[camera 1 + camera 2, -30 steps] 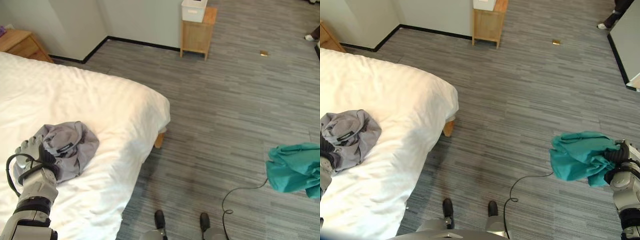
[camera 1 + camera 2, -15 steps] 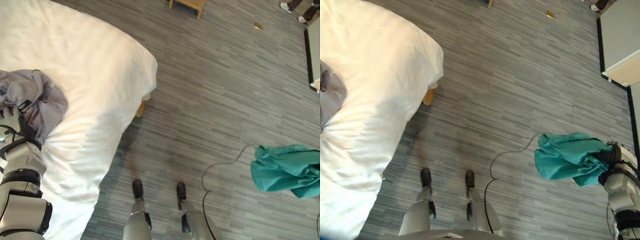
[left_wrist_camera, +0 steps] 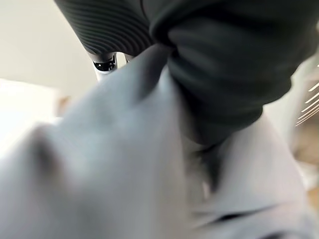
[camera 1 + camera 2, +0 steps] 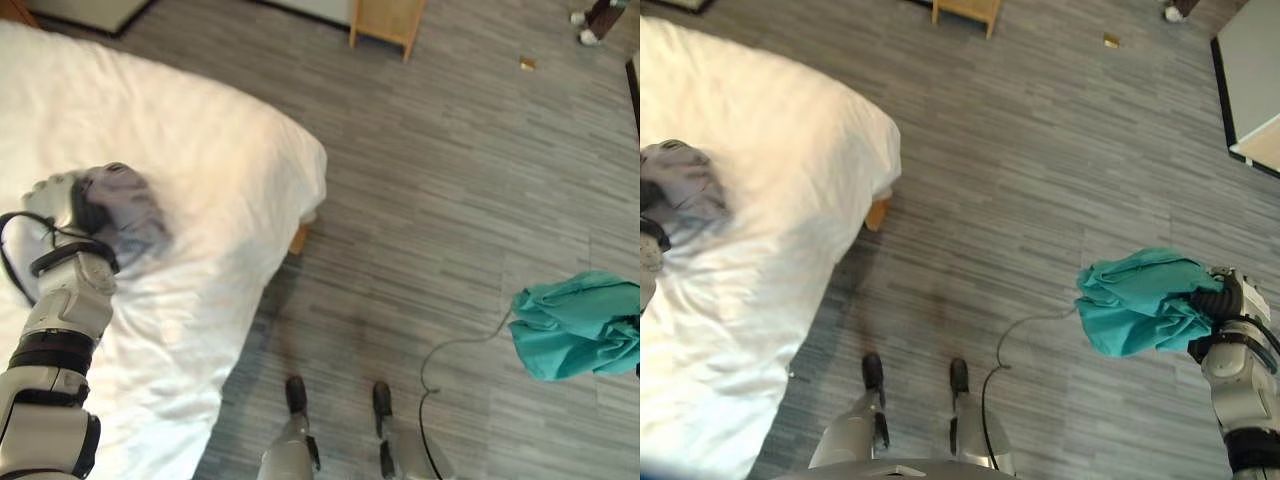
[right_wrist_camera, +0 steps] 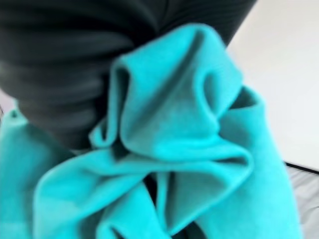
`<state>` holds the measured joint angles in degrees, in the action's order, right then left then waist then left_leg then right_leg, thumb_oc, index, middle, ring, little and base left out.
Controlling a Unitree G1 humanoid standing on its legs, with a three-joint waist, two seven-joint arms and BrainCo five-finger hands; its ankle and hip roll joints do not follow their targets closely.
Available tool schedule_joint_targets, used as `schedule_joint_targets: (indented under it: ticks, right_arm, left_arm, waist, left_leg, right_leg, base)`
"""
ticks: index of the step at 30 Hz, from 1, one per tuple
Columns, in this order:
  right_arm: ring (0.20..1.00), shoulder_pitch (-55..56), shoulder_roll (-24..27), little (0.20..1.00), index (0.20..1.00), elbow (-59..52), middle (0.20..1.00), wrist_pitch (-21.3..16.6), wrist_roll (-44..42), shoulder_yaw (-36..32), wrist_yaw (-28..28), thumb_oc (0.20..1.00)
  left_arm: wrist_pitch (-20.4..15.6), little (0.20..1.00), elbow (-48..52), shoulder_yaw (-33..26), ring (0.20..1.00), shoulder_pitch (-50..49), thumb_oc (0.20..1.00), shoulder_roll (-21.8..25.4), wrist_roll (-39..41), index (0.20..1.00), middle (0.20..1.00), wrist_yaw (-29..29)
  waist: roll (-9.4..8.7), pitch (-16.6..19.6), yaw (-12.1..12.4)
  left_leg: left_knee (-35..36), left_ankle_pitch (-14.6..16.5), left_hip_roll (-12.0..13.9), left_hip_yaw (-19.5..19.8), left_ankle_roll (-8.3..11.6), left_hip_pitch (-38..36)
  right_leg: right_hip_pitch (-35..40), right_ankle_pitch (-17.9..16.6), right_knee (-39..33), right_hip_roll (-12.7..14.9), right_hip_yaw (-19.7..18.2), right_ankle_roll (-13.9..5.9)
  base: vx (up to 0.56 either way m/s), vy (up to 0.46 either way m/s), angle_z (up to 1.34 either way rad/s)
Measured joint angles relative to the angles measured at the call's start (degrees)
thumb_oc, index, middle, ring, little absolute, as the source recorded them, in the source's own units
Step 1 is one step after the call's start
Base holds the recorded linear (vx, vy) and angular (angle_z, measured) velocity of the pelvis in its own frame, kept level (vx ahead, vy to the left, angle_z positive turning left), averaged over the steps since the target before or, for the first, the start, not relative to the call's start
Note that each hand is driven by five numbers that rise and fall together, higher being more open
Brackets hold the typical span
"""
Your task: Pick up bed clothes into laundry basket.
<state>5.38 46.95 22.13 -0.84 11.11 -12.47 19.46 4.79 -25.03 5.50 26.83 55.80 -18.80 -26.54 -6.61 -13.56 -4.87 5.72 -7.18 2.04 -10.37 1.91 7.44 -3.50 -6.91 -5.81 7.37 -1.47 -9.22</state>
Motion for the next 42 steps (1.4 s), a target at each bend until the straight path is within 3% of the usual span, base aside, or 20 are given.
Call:
schedule_joint_targets:
  ticks: [4, 9, 12, 13, 14, 17, 18, 22, 26, 29, 30, 32, 34, 35, 36, 37, 38, 39, 40, 42]
  right_arm:
    - [0.200, -1.5, 0.1, 0.200, 0.200, -3.0, 0.200, 0.8, -0.2, -1.4, -1.6, 0.200]
    - [0.200, -8.9, 0.0, 0.200, 0.200, -8.4, 0.200, 2.4, -0.1, 2.7, -2.4, 0.200]
    - [0.200, -14.6, -0.9, 0.200, 0.200, -10.2, 0.200, 3.0, -1.6, 7.0, -2.6, 0.200]
    - [0.200, -19.7, -4.7, 0.200, 0.200, -10.9, 0.200, 2.5, -5.6, 9.1, -2.4, 0.200]
    - [0.200, -20.3, -6.9, 0.200, 0.200, -12.3, 0.200, 1.8, -10.0, 11.4, -2.5, 0.200]
    - [0.200, -13.6, -16.9, 0.200, 0.200, -4.1, 0.200, -4.7, -23.6, 8.8, -7.6, 0.200]
    - [0.200, -5.2, -21.3, 0.200, 0.200, -3.0, 0.200, -3.2, -25.7, 12.8, -9.2, 0.200]
    - [0.200, 4.2, -26.5, 0.200, 0.200, -4.3, 0.200, -1.0, -24.5, 18.7, -12.7, 0.200]
    - [0.200, 3.1, -23.2, 0.200, 0.200, -14.0, 0.200, -0.7, -21.4, 16.4, -13.5, 0.200]
    - [0.200, -1.7, -22.7, 0.200, 0.200, -15.6, 0.200, -2.5, -19.5, 11.7, -12.7, 0.200]
    - [0.200, -3.8, -22.5, 0.200, 0.200, -15.9, 0.200, -2.8, -17.6, 10.8, -12.3, 0.200]
    - [0.200, -6.5, -20.8, 0.200, 0.200, -16.0, 0.200, -3.2, -15.4, 10.5, -11.6, 0.200]
    - [0.200, -7.3, -21.1, 0.200, 0.200, -17.4, 0.200, -3.3, -13.5, 10.8, -10.4, 0.200]
    - [0.200, -7.4, -20.9, 0.200, 0.200, -18.1, 0.200, -3.3, -13.2, 10.7, -10.1, 0.200]
    - [0.200, -7.1, -21.0, 0.200, 0.200, -18.3, 0.200, -3.3, -13.0, 10.7, -10.0, 0.200]
    - [0.200, -6.4, -21.9, 0.200, 0.200, -19.6, 0.200, -3.3, -12.2, 10.7, -9.8, 0.200]
    - [0.200, -6.4, -20.3, 0.200, 0.200, -22.1, 0.200, -3.8, -11.3, 10.8, -9.8, 0.200]
    - [0.200, -7.4, -19.9, 0.200, 0.200, -21.8, 0.200, -4.7, -11.0, 10.6, -9.5, 0.200]
    - [0.200, -6.7, -19.9, 0.200, 0.200, -22.4, 0.200, -4.1, -11.0, 10.7, -9.2, 0.200]
    - [0.200, -4.3, -18.8, 0.200, 0.200, -24.1, 0.200, -3.1, -10.6, 10.4, -8.5, 0.200]
  left_arm:
    - [-3.6, 0.200, 7.8, -3.0, 0.200, -0.9, 0.200, -7.5, 8.5, 0.200, 0.200, 0.1]
    - [-5.8, 0.200, 11.0, 0.3, 0.200, 0.1, 0.200, -20.0, 20.2, 0.200, 0.200, 2.5]
    - [-5.9, 0.200, 11.5, 2.2, 0.200, -0.8, 0.200, -23.8, 23.6, 0.200, 0.200, 4.8]
    - [-5.9, 0.200, 12.1, 2.6, 0.200, -1.4, 0.200, -24.5, 25.0, 0.200, 0.200, 5.5]
    - [-5.9, 0.200, 10.3, 3.2, 0.200, -2.0, 0.200, -31.2, 25.5, 0.200, 0.200, 7.0]
    - [-9.2, 0.200, 9.3, 1.9, 0.200, -11.0, 0.200, -34.4, 25.5, 0.200, 0.200, 11.9]
    - [-9.1, 0.200, 12.8, 2.2, 0.200, -22.1, 0.200, -35.4, 27.0, 0.200, 0.200, 14.0]
    - [-7.9, 0.200, 13.7, 1.7, 0.200, -35.9, 0.200, -36.0, 29.8, 0.200, 0.200, 15.8]
    - [-8.1, 0.200, 19.1, -0.3, 0.200, -37.9, 0.200, -31.8, 28.8, 0.200, 0.200, 16.9]
    - [-8.7, 0.200, 19.7, -0.1, 0.200, -34.5, 0.200, -28.5, 28.5, 0.200, 0.200, 16.9]
    - [-8.7, 0.200, 19.4, 0.1, 0.200, -33.0, 0.200, -27.9, 27.4, 0.200, 0.200, 16.7]
    - [-9.0, 0.200, 18.8, 1.5, 0.200, -29.8, 0.200, -27.8, 26.4, 0.200, 0.200, 16.4]
    - [-9.5, 0.200, 18.6, 1.7, 0.200, -27.3, 0.200, -28.1, 25.4, 0.200, 0.200, 15.4]
    - [-9.6, 0.200, 18.6, 2.0, 0.200, -26.2, 0.200, -28.4, 25.1, 0.200, 0.200, 15.3]
    - [-9.8, 0.200, 18.7, 2.3, 0.200, -25.9, 0.200, -28.7, 24.8, 0.200, 0.200, 15.4]
    - [-10.2, 0.200, 18.2, 1.6, 0.200, -25.3, 0.200, -28.1, 24.8, 0.200, 0.200, 15.4]
    - [-10.4, 0.200, 17.2, 0.4, 0.200, -24.9, 0.200, -29.4, 24.8, 0.200, 0.200, 15.2]
    - [-10.4, 0.200, 15.8, -0.6, 0.200, -24.0, 0.200, -30.5, 24.7, 0.200, 0.200, 15.3]
    - [-9.7, 0.200, 15.2, -2.2, 0.200, -24.1, 0.200, -32.6, 24.7, 0.200, 0.200, 15.1]
    - [-9.8, 0.200, 15.5, -1.7, 0.200, -21.2, 0.200, -33.3, 24.3, 0.200, 0.200, 14.7]
  waist:
    - [3.00, 2.4, -1.4]
    - [4.19, 4.6, -5.0]
    - [4.61, 4.8, -5.3]
    - [4.59, 4.8, -4.0]
    - [4.27, 10.0, -4.4]
    - [3.65, 11.9, -4.1]
    - [3.39, 12.3, -2.7]
    - [2.90, 10.2, 1.1]
    - [0.17, 8.9, 5.3]
    - [-1.57, 8.4, 6.2]
    - [-2.47, 8.3, 6.1]
    - [-0.74, 6.9, 5.0]
    - [1.68, 5.3, 3.3]
    - [3.08, 4.4, 3.2]
    - [3.39, 4.1, 2.2]
    - [0.27, 4.3, 0.7]
    - [0.41, 4.0, -1.1]
    - [1.48, 2.1, -1.5]
    - [3.84, 1.1, -1.5]
    - [6.78, 1.1, -5.4]
  left_leg:
    - [0.0, 1.1, -0.7, -1.2, -0.91, -3.7]
    - [0.0, 1.5, -0.8, -3.8, -0.71, -5.8]
    - [0.0, 1.6, -0.1, -7.3, -0.49, -7.0]
    - [0.0, 2.5, 1.3, -11.8, -0.11, -8.5]
    - [0.0, 2.7, 3.1, -10.9, 1.17, -11.9]
    - [0.0, 3.2, 2.7, -6.1, 1.82, -12.3]
    - [0.0, 3.8, 3.0, -5.3, 2.47, -13.2]
    - [0.0, 3.8, 2.9, -3.0, 2.36, -11.9]
    - [0.0, 3.9, 1.7, 0.4, 2.15, -10.9]
    - [-0.3, 3.7, 0.1, 3.4, 1.84, -9.3]
    - [-0.8, 3.7, -1.4, 3.6, 0.76, -9.1]
    - [-2.0, 3.9, -0.9, 5.1, -0.74, -7.9]
    - [-1.8, 4.2, 1.4, 6.5, -1.25, -6.7]
    - [-0.8, 4.2, 3.0, 6.7, -1.15, -6.6]
    - [-0.2, 5.2, 3.1, 7.3, 0.28, -6.4]
    - [-11.0, 8.1, -1.1, 7.1, -1.32, -2.7]
    - [-28.2, 19.7, -2.5, 6.1, -3.09, 0.7]
    - [-30.5, 24.6, -2.1, 7.1, -3.34, 0.3]
    - [-30.7, 25.6, -1.1, 7.1, -2.55, -0.2]
    - [-27.1, 23.4, 0.6, 12.0, -2.00, 1.3]
  right_leg:
    - [3.1, 0.2, 0.0, 0.7, -0.7, -0.22]
    - [3.6, 1.1, -0.3, 0.9, -2.7, -0.33]
    - [2.5, 1.5, -0.3, 1.0, -3.3, -0.14]
    - [1.7, 1.4, -0.3, 1.9, 1.7, -0.13]
    - [4.7, -1.4, -0.3, -0.1, 2.7, 1.25]
    - [5.7, -1.5, -0.2, -0.6, 4.1, 1.61]
    - [6.2, -0.9, -0.3, -1.2, 4.0, 2.12]
    - [5.7, -0.6, -0.3, -1.0, 4.5, 2.38]
    - [5.9, 0.5, -0.1, 0.5, 6.7, 1.90]
    - [1.5, 4.1, 7.5, 2.4, 8.0, 0.39]
    - [0.6, 4.9, 11.1, 3.5, 7.6, -1.71]
    - [-4.8, 4.5, 20.9, 4.0, 6.9, -3.58]
    - [-10.1, 7.4, 27.8, 0.2, 5.3, -2.10]
    - [-11.6, 8.8, 26.7, -2.7, 5.4, -0.92]
    - [-12.3, 9.4, 23.1, -4.8, 6.4, -0.58]
    - [-13.4, 11.4, 20.0, -1.4, 5.6, -1.68]
    - [-13.5, 12.1, 13.9, -0.2, 5.3, -3.98]
    - [-13.3, 6.1, 16.4, -0.5, 5.2, -2.27]
    - [-16.2, 6.8, 22.2, -0.7, 6.9, -2.37]
    - [-17.8, 7.1, 18.9, -2.0, 7.0, -2.41]
  base:
    - [0.04, 0.020, -0.12]
    - [0.02, 0.013, -0.32]
    - [0.00, -0.050, -0.70]
    - [0.08, -0.056, -1.38]
    - [0.12, -0.026, -0.96]
    - [0.11, 0.086, 0.10]
    - [0.08, 0.080, 0.01]
    - [0.10, 0.068, 0.08]
    - [0.12, 0.065, 0.30]
    - [0.12, 0.058, 0.36]
    - [0.20, 0.126, 0.32]
    - [0.24, 0.110, 0.30]
    - [0.31, -0.005, 0.25]
    - [0.45, -0.078, 0.18]
    - [0.59, -0.130, 0.25]
    - [0.49, -0.162, 0.30]
    - [0.54, -0.205, 0.18]
    - [0.54, -0.193, -0.26]
    - [0.37, -0.128, -0.02]
    - [0.40, -0.212, 0.70]
